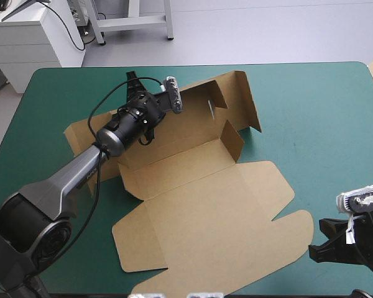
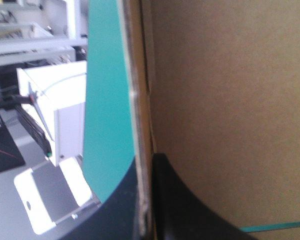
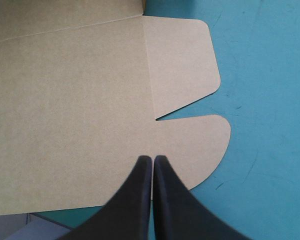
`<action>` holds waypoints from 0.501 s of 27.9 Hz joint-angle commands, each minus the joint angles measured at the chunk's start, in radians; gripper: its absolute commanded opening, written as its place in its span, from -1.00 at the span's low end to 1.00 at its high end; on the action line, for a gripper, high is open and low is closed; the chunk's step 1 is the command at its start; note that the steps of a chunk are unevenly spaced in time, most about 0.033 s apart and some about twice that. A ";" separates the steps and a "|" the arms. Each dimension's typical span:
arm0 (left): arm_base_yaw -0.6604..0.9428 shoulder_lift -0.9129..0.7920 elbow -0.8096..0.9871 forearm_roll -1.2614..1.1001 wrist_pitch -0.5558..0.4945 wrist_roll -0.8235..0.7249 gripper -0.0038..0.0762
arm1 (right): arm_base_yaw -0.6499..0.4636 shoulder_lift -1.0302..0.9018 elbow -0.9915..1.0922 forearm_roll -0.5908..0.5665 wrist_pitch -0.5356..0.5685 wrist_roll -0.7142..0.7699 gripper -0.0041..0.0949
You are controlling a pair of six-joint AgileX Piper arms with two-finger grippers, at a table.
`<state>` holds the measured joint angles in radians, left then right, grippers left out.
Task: Fold the box
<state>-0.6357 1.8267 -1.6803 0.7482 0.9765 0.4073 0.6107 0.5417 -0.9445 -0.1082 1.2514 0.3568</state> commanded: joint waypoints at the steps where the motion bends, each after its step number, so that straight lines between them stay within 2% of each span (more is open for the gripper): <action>1: -0.064 -0.058 -0.029 0.090 -0.071 -0.027 -0.92 | -0.004 0.007 -0.020 -0.011 -0.034 0.002 -0.92; 7: -0.145 -0.069 0.057 0.165 -0.087 -0.103 -0.92 | -0.004 0.007 -0.020 -0.011 -0.034 0.009 -0.92; 11: -0.222 -0.121 0.202 0.423 -0.172 -0.278 -0.92 | -0.004 0.007 -0.020 -0.011 -0.038 0.015 -0.92; 13: -0.275 -0.161 0.303 0.635 -0.188 -0.423 -0.92 | -0.004 0.009 -0.020 -0.011 -0.041 0.025 -0.92; 14: -0.286 -0.167 0.324 0.691 -0.187 -0.448 -0.92 | -0.004 0.009 -0.020 -0.014 -0.043 0.031 -0.92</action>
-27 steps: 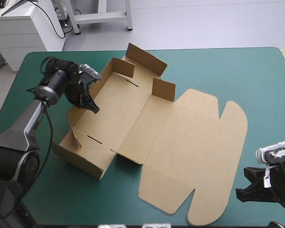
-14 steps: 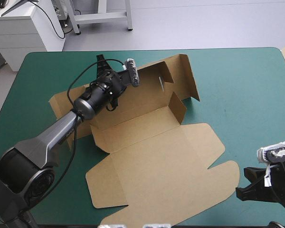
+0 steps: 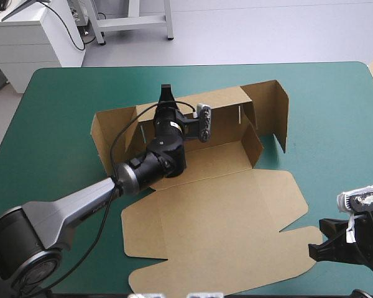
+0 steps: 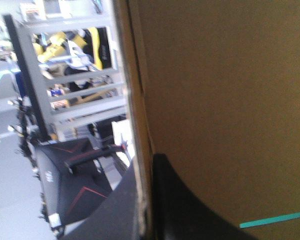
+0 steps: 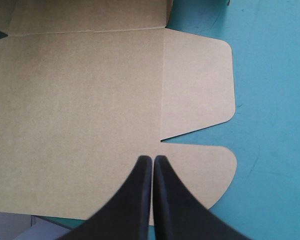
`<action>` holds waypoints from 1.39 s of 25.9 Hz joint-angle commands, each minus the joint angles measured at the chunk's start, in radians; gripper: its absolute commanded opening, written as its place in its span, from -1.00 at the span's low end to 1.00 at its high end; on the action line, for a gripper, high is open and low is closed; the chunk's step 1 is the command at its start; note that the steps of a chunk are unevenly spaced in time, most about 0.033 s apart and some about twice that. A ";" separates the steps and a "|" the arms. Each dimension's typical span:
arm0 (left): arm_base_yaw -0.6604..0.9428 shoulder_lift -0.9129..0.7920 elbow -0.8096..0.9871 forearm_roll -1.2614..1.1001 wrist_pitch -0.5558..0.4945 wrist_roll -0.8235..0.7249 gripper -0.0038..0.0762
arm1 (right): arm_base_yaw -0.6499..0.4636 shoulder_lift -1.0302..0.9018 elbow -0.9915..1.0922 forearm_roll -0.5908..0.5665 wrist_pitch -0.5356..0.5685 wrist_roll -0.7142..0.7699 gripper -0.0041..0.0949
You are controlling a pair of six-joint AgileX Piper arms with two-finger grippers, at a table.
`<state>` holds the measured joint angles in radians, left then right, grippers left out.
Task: Fold the box
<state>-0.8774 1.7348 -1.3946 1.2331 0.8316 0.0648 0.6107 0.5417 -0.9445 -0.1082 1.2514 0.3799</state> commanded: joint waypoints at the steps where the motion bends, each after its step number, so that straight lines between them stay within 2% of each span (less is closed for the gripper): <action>1: -0.060 -0.085 0.071 0.270 -0.033 -0.129 -0.92 | -0.004 0.009 -0.020 -0.024 -0.043 0.015 -0.92; 4: -0.087 -0.091 0.117 0.319 -0.025 -0.150 -0.92 | -0.004 0.009 -0.020 -0.112 -0.043 0.062 -0.92; 5: -0.091 -0.091 0.128 0.340 -0.027 -0.150 -0.92 | -0.004 0.011 -0.022 -0.181 -0.043 0.082 -0.92; 9: -0.091 -0.091 0.130 0.391 -0.018 -0.178 -0.92 | -0.004 0.077 -0.066 -0.339 -0.051 0.122 -0.92; 14: -0.089 -0.091 0.130 0.391 -0.002 -0.178 -0.92 | -0.004 0.234 -0.163 -0.422 -0.100 0.086 -0.92; 17: -0.087 -0.091 0.130 0.398 -0.003 -0.308 -0.92 | -0.004 0.366 -0.266 -0.516 -0.100 0.072 -0.92; 20: -0.089 -0.090 0.130 0.403 -0.003 -0.308 -0.92 | -0.008 0.451 -0.354 -0.558 -0.100 0.030 -0.92; 23: -0.089 -0.088 0.130 0.405 -0.004 -0.304 -0.92 | -0.058 0.532 -0.439 -0.508 -0.126 -0.049 -0.92; 25: -0.089 -0.086 0.130 0.405 -0.004 -0.304 -0.92 | -0.117 0.578 -0.480 -0.426 -0.161 -0.121 -0.92; 32: -0.089 -0.086 0.130 0.412 0.007 -0.304 -0.92 | -0.412 0.748 -0.601 0.020 -0.285 -0.420 -0.92; 36: -0.089 -0.086 0.130 0.412 0.003 -0.304 -0.92 | -0.535 0.853 -0.684 0.165 -0.293 -0.516 -0.92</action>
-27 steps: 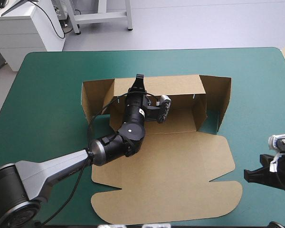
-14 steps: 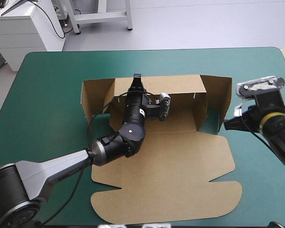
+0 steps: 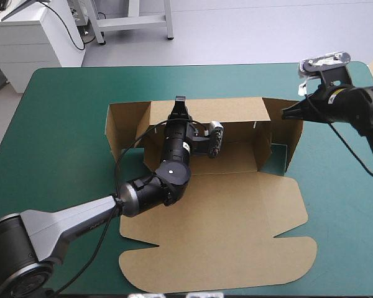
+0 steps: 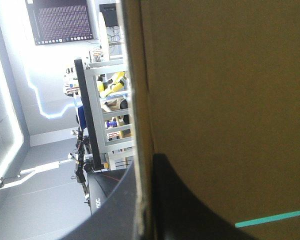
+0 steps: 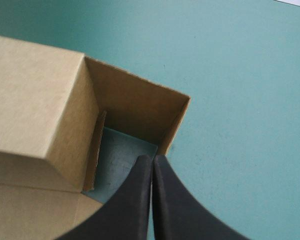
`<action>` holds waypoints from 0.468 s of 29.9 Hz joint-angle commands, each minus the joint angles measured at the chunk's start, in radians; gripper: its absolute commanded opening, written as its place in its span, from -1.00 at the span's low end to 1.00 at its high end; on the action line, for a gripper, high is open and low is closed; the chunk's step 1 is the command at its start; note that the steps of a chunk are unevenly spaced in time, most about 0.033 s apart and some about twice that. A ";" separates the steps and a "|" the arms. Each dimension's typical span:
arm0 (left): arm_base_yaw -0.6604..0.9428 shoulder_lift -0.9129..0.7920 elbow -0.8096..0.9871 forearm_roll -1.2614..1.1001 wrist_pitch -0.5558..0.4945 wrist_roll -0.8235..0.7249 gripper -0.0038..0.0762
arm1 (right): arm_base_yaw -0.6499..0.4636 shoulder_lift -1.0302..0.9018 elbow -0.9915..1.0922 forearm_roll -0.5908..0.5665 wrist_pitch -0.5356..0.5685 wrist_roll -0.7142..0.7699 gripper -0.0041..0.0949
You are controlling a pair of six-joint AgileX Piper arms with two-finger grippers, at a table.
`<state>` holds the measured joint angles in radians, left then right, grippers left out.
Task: Fold the box
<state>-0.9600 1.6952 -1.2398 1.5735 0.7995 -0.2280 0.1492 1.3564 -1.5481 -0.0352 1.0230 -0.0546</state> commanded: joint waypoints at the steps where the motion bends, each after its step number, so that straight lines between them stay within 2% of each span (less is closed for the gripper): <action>1: -0.007 -0.046 -0.025 0.072 0.035 -0.011 -0.92 | -0.098 0.062 -0.099 0.110 -0.070 -0.095 -0.92; 7: -0.007 -0.046 -0.025 0.072 0.035 -0.011 -0.92 | -0.175 0.231 -0.213 0.180 -0.085 -0.115 -0.92; 10: -0.007 -0.042 -0.025 0.072 0.033 -0.011 -0.92 | -0.179 0.328 -0.263 0.177 -0.085 -0.115 -0.92; 14: -0.007 -0.029 -0.025 0.067 0.033 -0.011 -0.92 | -0.179 0.408 -0.294 0.231 -0.067 -0.129 -0.92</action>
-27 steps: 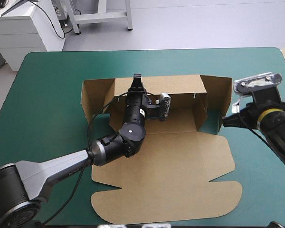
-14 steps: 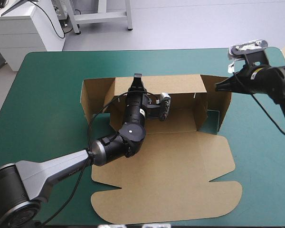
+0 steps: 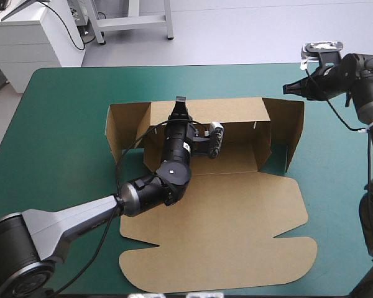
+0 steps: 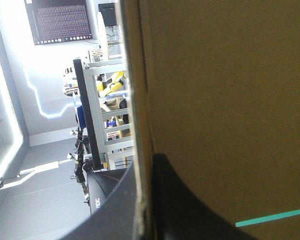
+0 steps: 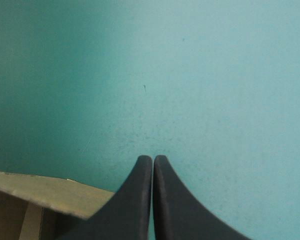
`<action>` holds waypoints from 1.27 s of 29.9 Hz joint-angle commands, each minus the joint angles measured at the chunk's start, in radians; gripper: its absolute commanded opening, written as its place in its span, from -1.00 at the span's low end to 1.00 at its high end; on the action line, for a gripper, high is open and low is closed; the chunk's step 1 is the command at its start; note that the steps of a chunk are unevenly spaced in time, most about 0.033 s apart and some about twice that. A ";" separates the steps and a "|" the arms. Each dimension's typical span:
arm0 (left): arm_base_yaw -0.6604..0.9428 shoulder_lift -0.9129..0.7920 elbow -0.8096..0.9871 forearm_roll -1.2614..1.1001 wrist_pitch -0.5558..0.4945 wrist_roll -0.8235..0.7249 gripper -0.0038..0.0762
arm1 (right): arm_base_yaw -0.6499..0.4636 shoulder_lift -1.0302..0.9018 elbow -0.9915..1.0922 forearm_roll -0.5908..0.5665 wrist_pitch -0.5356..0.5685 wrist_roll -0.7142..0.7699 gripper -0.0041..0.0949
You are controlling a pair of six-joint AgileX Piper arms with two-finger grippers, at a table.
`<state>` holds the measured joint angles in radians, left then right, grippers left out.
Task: Fold the box
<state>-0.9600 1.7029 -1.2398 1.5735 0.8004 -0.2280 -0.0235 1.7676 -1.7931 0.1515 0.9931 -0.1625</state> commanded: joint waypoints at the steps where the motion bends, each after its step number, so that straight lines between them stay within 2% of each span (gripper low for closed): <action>1: -0.007 -0.034 -0.025 0.067 0.032 -0.011 -0.92 | -0.006 0.008 -0.049 0.053 -0.038 -0.021 -0.92; 3: -0.007 -0.025 -0.025 0.071 0.032 -0.011 -0.92 | -0.006 0.029 -0.049 0.094 -0.024 -0.031 -0.92; 7: -0.007 -0.014 -0.025 0.078 0.030 -0.011 -0.92 | -0.006 0.038 -0.049 0.179 0.091 -0.091 -0.92; 14: -0.007 -0.010 -0.025 0.155 0.037 -0.011 -0.92 | -0.006 0.032 -0.044 0.187 0.245 -0.111 -0.92; 17: -0.007 -0.010 -0.025 0.161 0.037 -0.013 -0.92 | -0.006 0.014 -0.002 0.219 0.245 -0.119 -0.92; 23: -0.007 -0.010 -0.025 0.161 0.037 -0.013 -0.92 | -0.006 -0.114 0.210 0.266 0.107 -0.155 -0.92; 26: -0.007 -0.010 -0.025 0.159 0.037 -0.013 -0.92 | -0.006 -0.207 0.370 0.320 -0.017 -0.216 -0.92; 30: -0.007 -0.010 -0.025 0.157 0.037 -0.015 -0.92 | -0.006 -0.320 0.583 0.435 -0.221 -0.357 -0.92; 33: -0.007 -0.010 -0.025 0.151 0.035 -0.015 -0.92 | -0.006 -0.383 0.707 0.475 -0.356 -0.485 -0.92; 35: -0.007 -0.010 -0.025 0.151 0.035 -0.015 -0.92 | -0.006 -0.405 0.751 0.475 -0.399 -0.525 -0.92; 38: -0.007 -0.010 -0.025 0.151 0.033 -0.015 -0.92 | -0.006 -0.410 0.770 0.475 -0.401 -0.555 -0.92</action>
<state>-0.9600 1.7393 -1.2398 1.6736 0.8082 -0.2419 -0.0243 1.4007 -1.0133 0.5899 0.6502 -0.6699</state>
